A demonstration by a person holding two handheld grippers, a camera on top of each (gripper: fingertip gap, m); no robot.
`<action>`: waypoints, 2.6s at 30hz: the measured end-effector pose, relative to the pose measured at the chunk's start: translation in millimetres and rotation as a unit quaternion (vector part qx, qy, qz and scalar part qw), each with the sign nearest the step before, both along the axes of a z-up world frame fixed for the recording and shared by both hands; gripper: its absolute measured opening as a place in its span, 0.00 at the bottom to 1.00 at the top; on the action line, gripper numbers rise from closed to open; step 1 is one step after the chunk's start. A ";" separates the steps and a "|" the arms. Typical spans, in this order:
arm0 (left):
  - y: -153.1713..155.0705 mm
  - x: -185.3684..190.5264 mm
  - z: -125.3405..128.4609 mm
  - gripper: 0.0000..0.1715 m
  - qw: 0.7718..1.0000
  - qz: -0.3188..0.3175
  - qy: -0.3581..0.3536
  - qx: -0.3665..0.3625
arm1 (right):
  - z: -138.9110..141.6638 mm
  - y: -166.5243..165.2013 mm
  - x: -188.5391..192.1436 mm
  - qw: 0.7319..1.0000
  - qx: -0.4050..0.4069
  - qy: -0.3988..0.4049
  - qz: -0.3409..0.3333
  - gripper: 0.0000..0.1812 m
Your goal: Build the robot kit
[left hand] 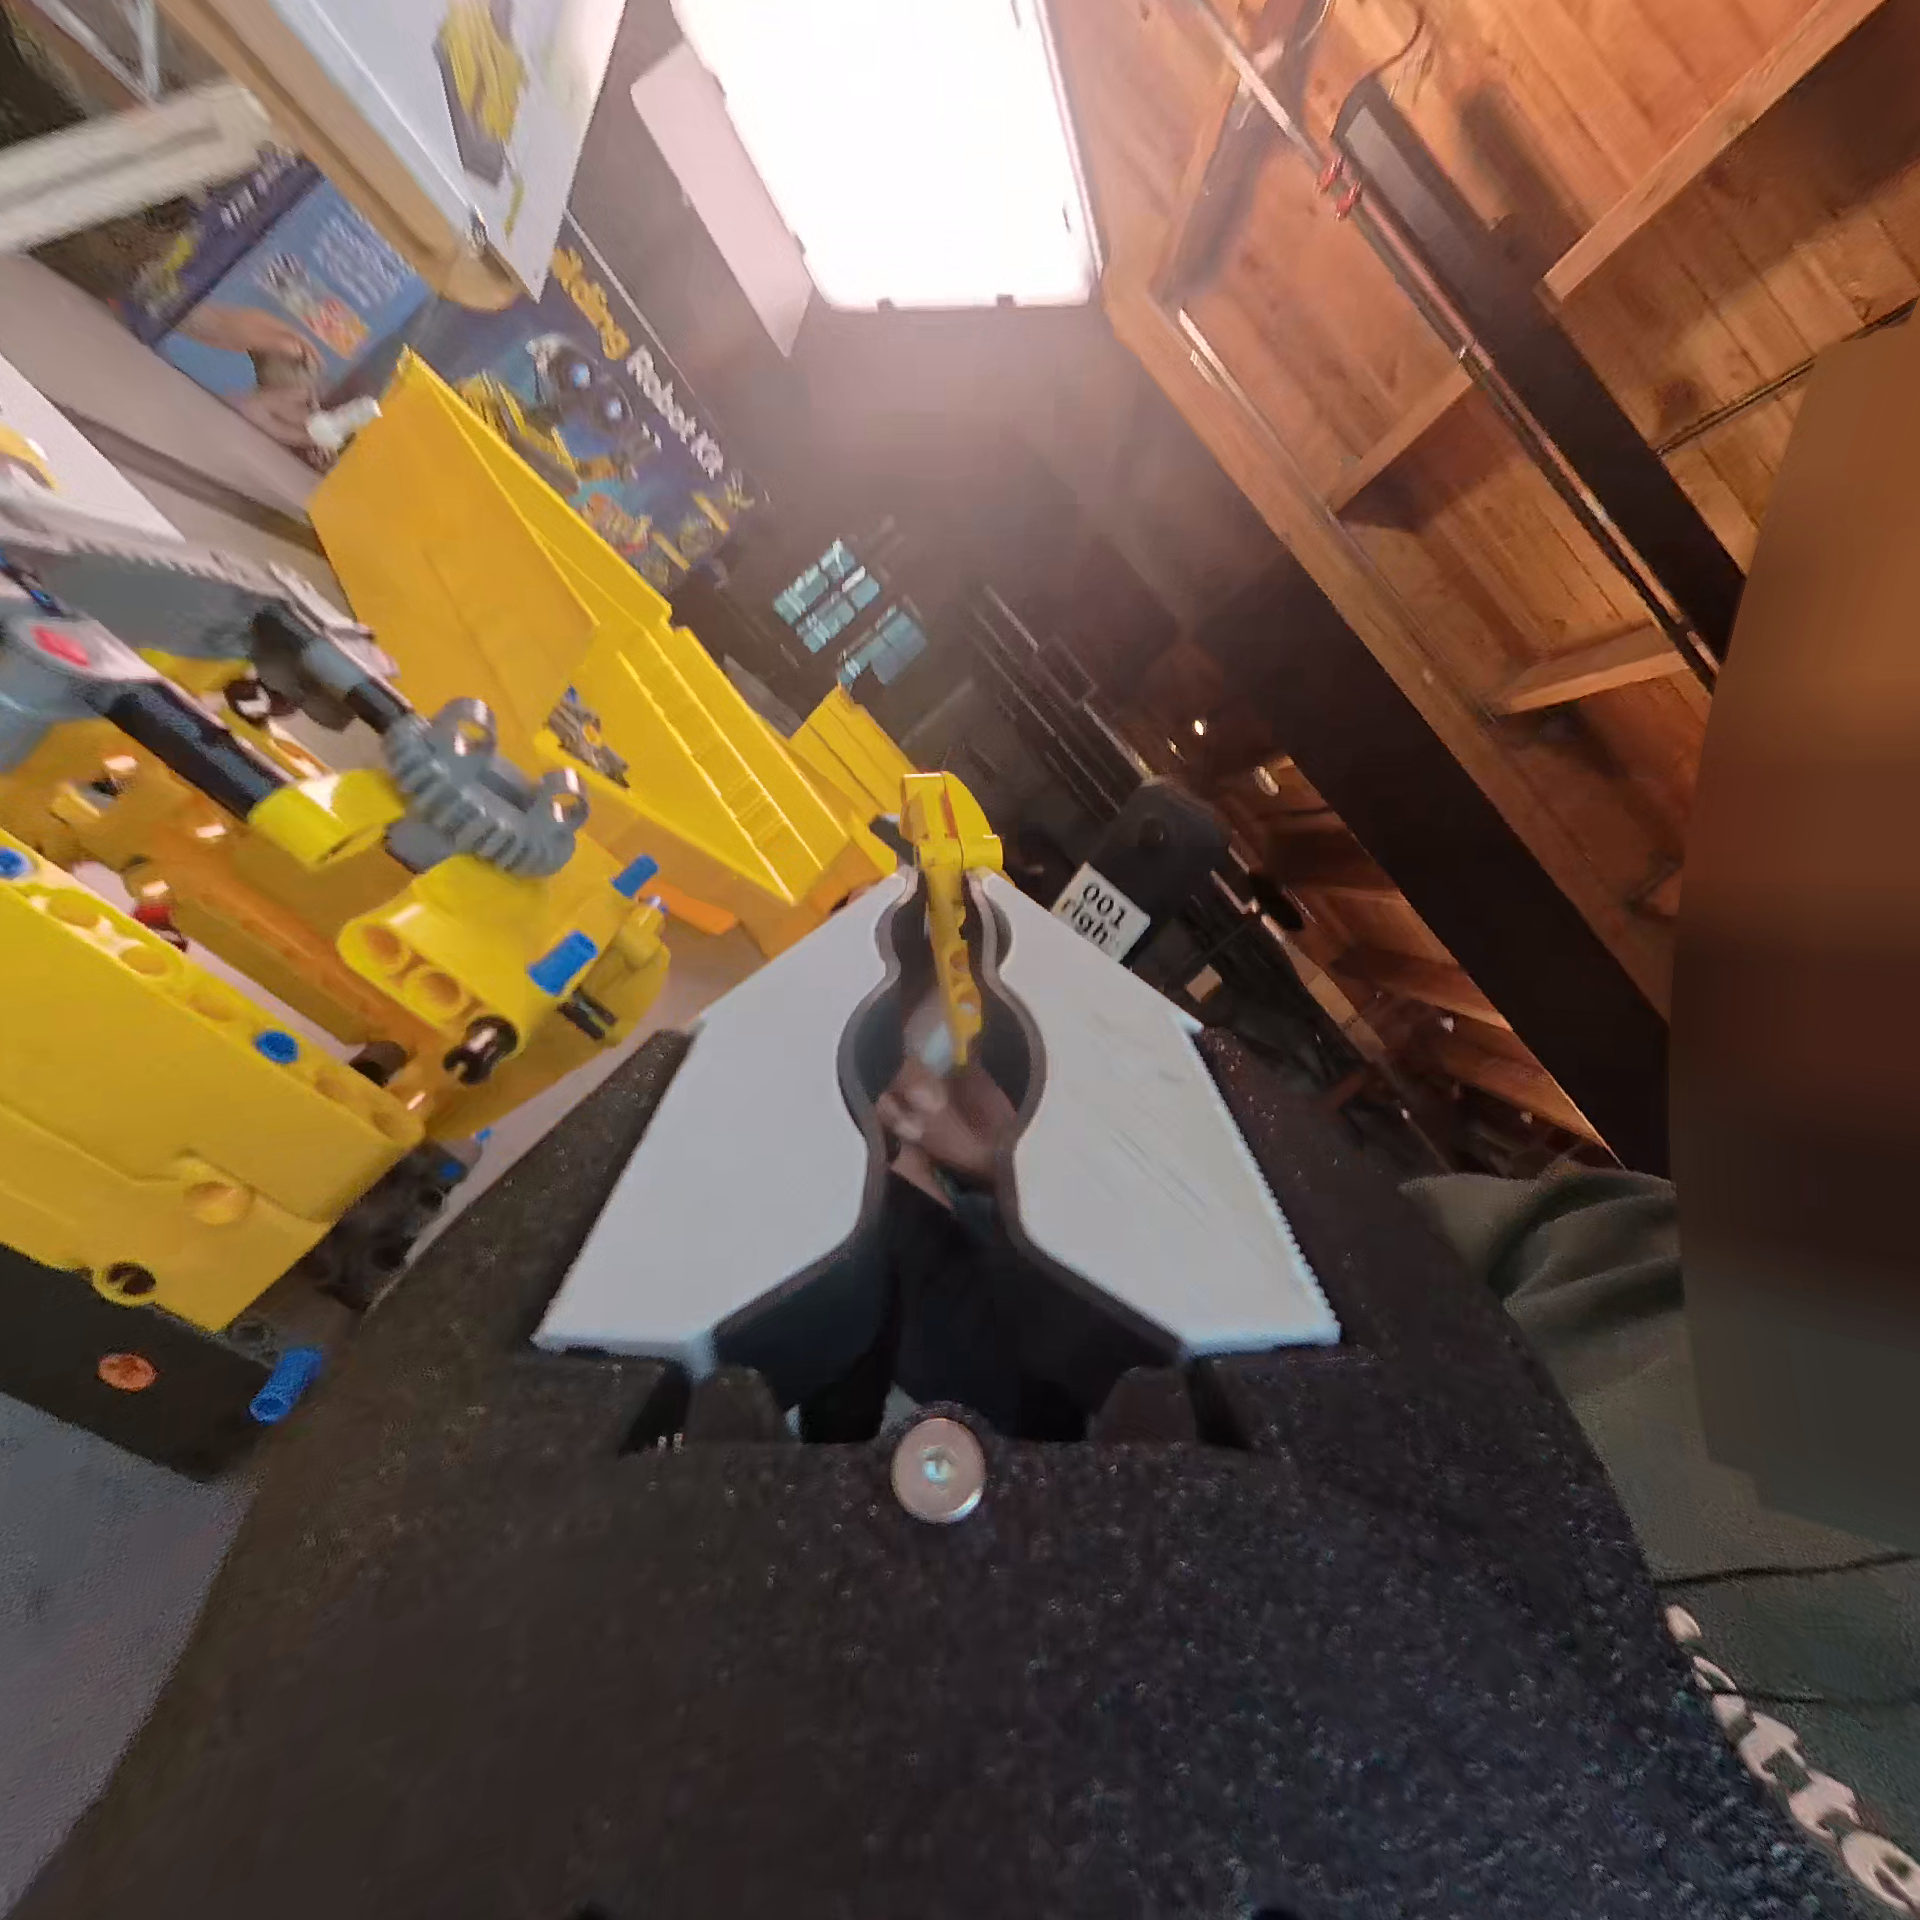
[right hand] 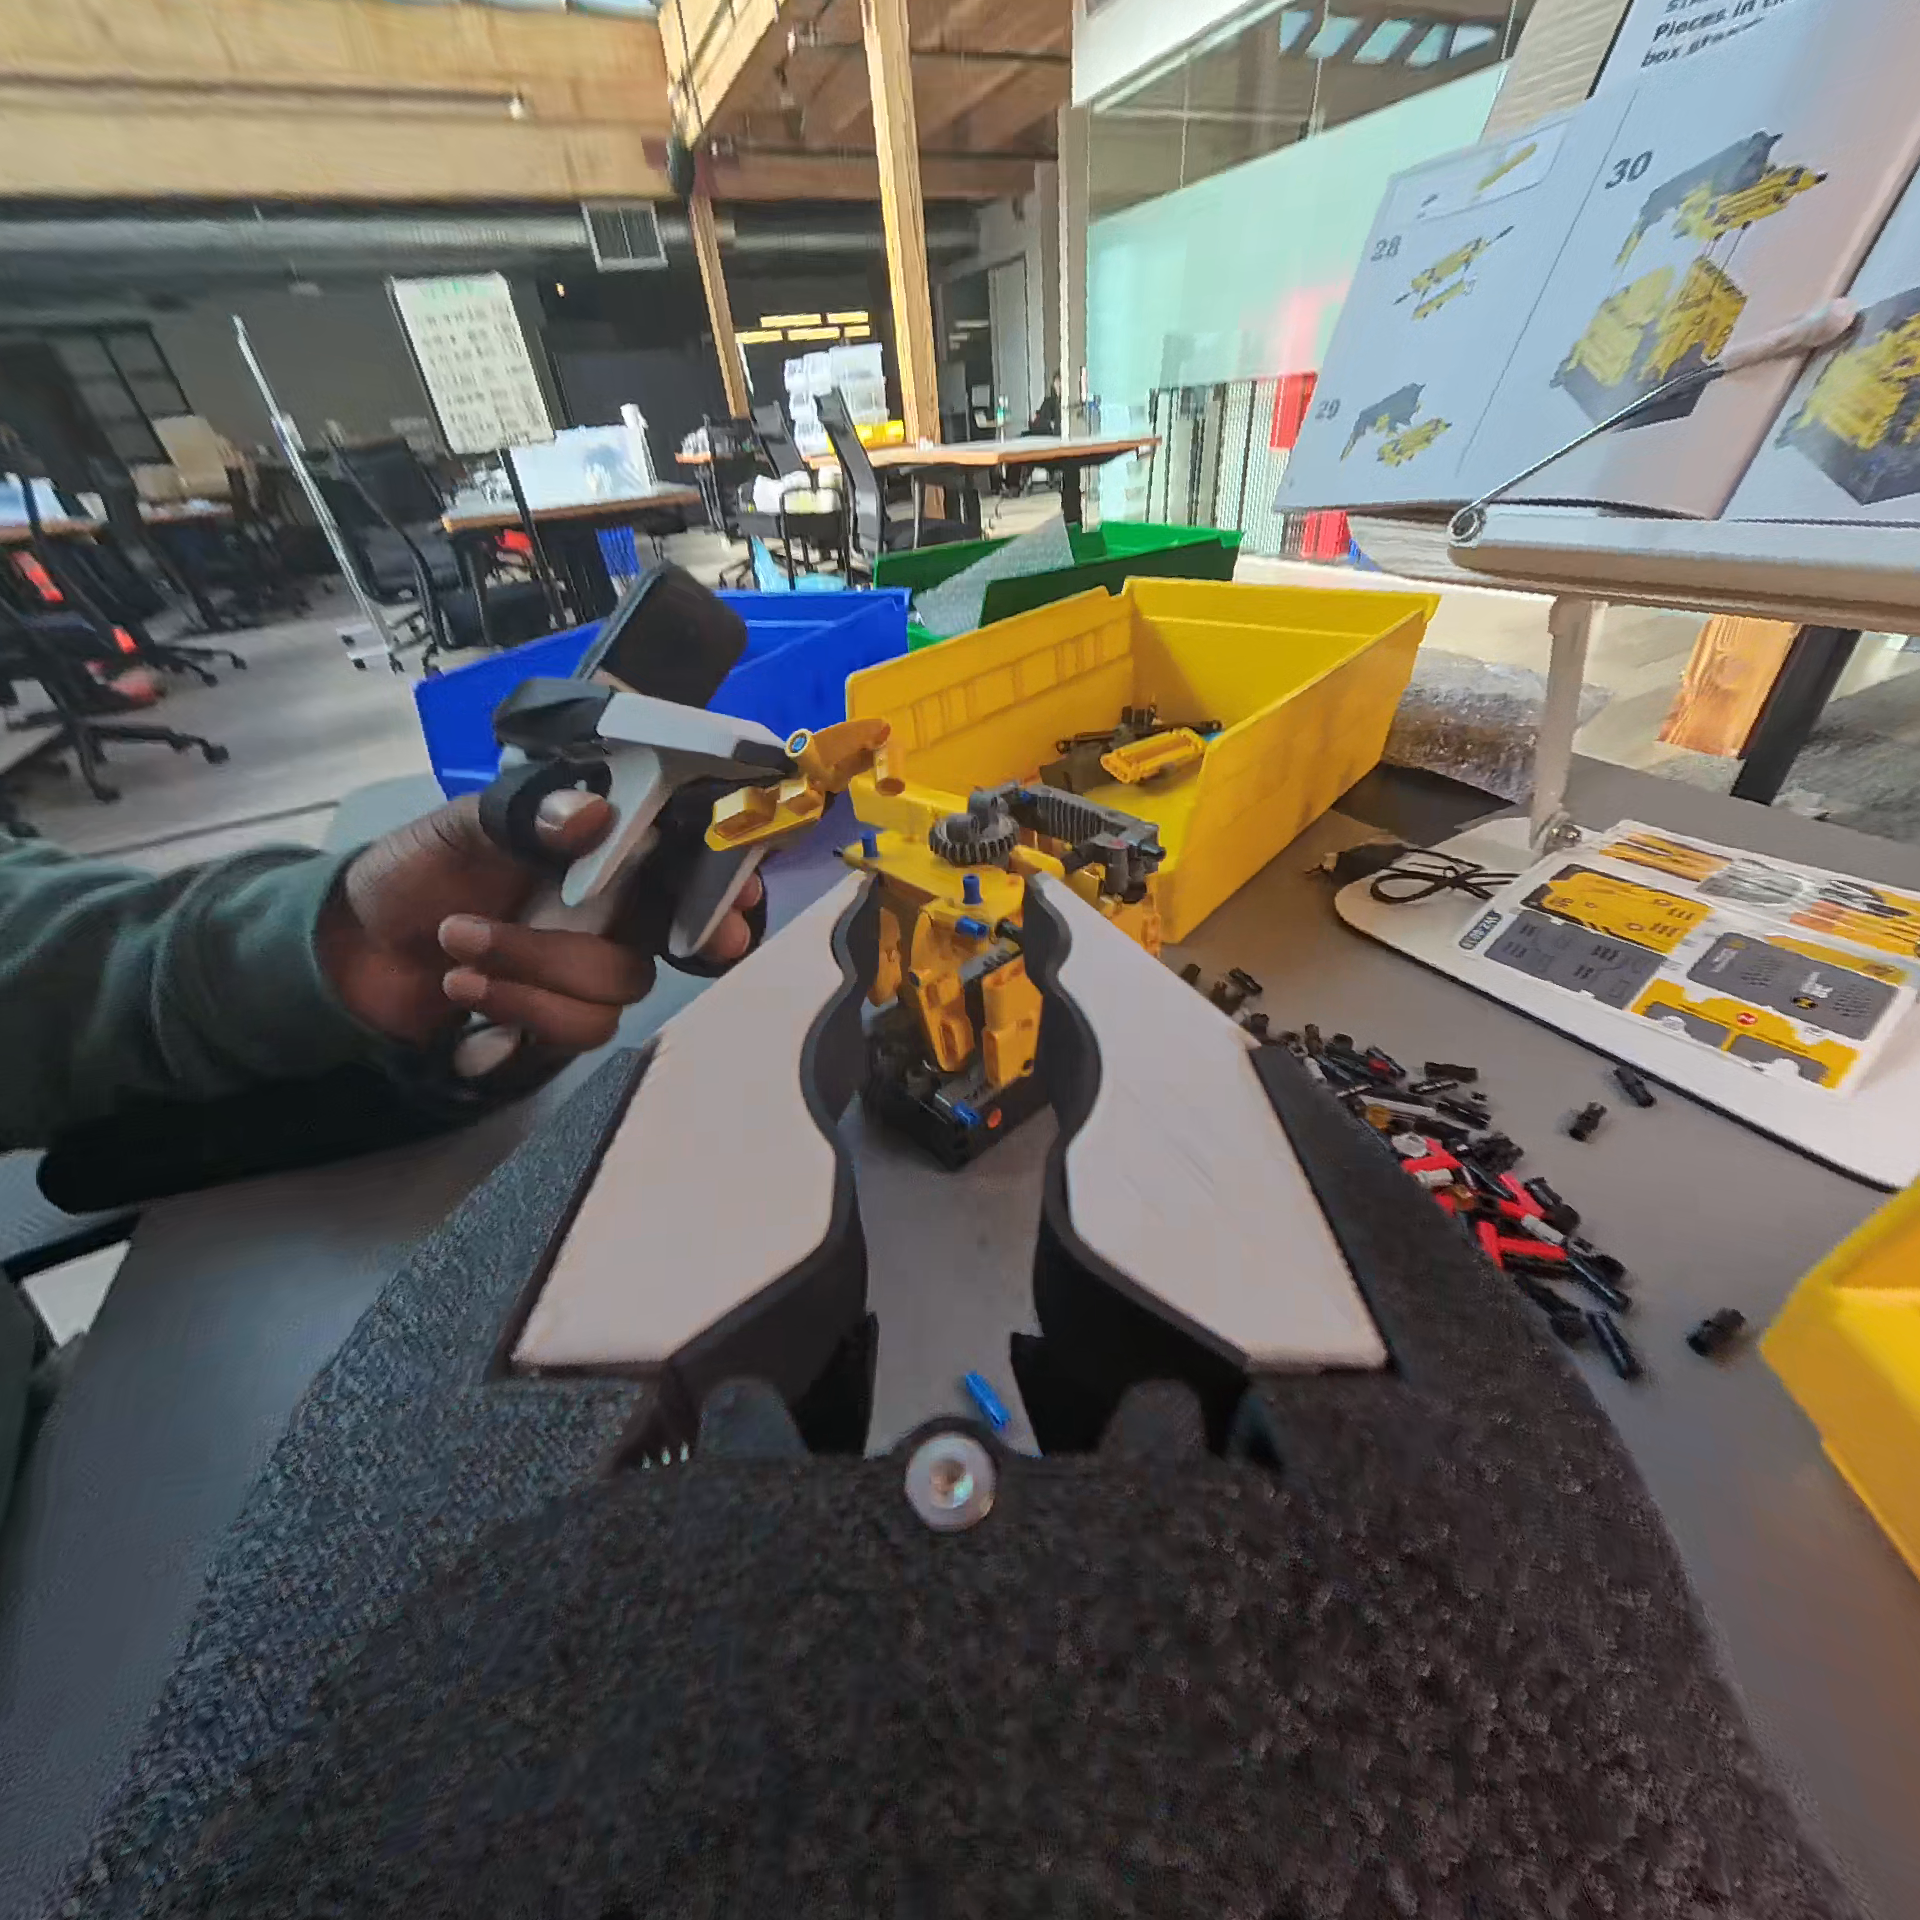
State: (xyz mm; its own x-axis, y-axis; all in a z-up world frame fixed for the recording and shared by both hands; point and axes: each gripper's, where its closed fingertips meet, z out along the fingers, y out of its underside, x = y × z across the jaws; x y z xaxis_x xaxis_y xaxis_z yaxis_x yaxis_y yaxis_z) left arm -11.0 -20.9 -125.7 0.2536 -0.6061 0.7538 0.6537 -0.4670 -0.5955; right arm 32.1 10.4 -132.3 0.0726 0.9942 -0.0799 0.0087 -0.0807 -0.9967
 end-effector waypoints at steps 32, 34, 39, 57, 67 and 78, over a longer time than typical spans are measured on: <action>-24.7 60.7 -130.6 0.15 0.847 -0.148 0.508 -0.048 | -138.8 -17.3 30.5 0.897 0.100 -0.381 0.200 0.02; -22.8 63.3 -136.5 0.15 0.836 -0.151 0.526 -0.052 | -136.8 -24.0 33.1 0.898 0.090 -0.376 0.211 0.02; -19.0 61.0 -146.3 0.10 0.809 -0.127 0.570 -0.067 | -133.1 -45.1 43.0 0.893 0.060 -0.378 0.237 0.02; -36.5 62.5 -113.5 0.15 0.869 -0.162 0.466 -0.051 | -123.0 -55.0 30.0 0.904 0.067 -0.359 0.223 0.02; -45.8 75.3 -69.2 0.04 0.922 -0.195 0.334 -0.007 | -64.1 -74.3 20.7 0.933 0.169 -0.208 0.241 0.02; -53.6 72.6 -27.9 0.02 0.954 -0.288 0.045 -0.074 | -25.0 -83.9 21.1 0.933 0.271 -0.106 0.212 0.02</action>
